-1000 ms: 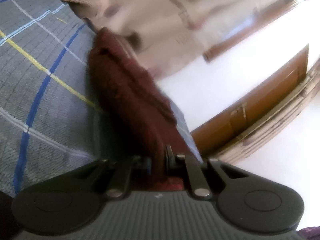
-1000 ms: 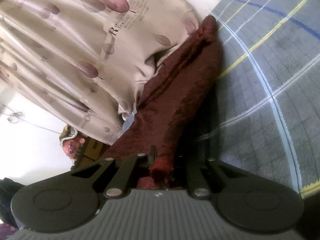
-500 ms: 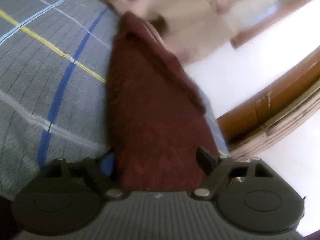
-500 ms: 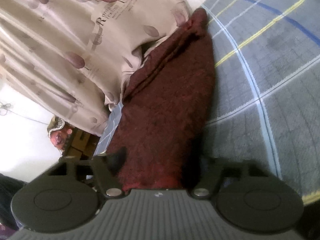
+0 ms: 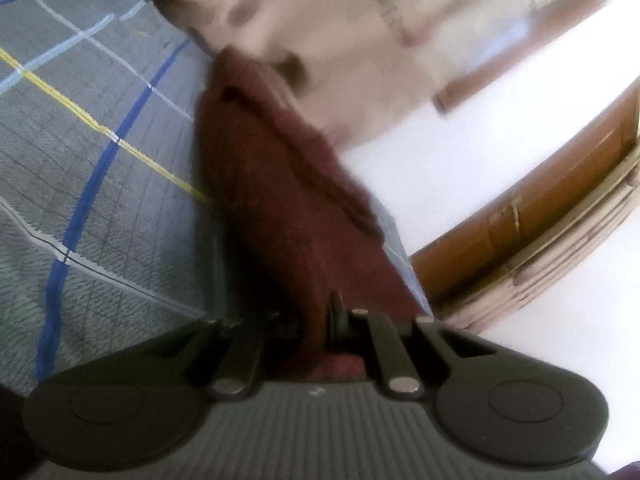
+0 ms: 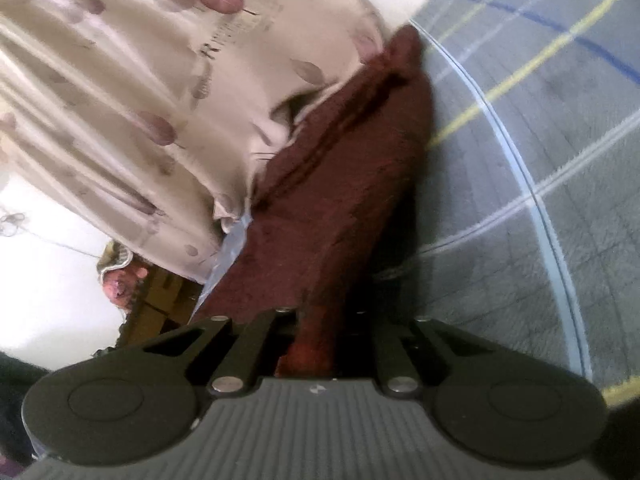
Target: Fold small clothes
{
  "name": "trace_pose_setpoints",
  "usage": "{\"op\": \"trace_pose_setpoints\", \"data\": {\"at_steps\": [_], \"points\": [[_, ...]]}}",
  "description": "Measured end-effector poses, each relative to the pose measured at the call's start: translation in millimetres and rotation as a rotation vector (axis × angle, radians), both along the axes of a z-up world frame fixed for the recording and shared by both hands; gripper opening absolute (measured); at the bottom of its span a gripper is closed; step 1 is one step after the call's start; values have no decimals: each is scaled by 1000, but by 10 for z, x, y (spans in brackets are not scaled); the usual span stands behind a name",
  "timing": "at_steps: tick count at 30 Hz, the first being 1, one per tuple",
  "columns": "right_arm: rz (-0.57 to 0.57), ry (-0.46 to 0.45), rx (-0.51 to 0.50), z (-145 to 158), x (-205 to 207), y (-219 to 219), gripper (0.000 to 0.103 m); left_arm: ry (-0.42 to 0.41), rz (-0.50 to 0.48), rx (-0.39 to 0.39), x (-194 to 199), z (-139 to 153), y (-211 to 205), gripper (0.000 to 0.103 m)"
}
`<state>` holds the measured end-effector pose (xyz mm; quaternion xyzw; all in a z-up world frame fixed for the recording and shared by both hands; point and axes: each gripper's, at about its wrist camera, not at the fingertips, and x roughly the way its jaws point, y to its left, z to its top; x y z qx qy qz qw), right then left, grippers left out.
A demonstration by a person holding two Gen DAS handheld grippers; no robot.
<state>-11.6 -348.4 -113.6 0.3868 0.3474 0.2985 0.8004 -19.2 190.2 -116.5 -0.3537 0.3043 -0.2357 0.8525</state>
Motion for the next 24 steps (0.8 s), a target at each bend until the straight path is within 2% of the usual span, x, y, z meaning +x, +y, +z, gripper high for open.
{"op": "trace_pose_setpoints", "data": {"at_steps": [4,7,12,16,20,24], "points": [[9,-42,24,133,-121,-26,12,-6,-10,9,-125,45,-60,9],[9,-62,23,201,-159,-11,12,-10,-6,-16,-232,59,-63,9],[7,-55,54,258,-306,-8,12,-22,-10,-50,-506,126,-35,9],[14,-55,93,359,-482,-55,12,-53,5,-76,-621,286,-5,10],[14,-80,140,557,-458,-119,12,-94,42,-132,-492,512,45,10],[7,-115,155,774,-107,-185,12,-132,78,-161,-77,765,36,10]]}}
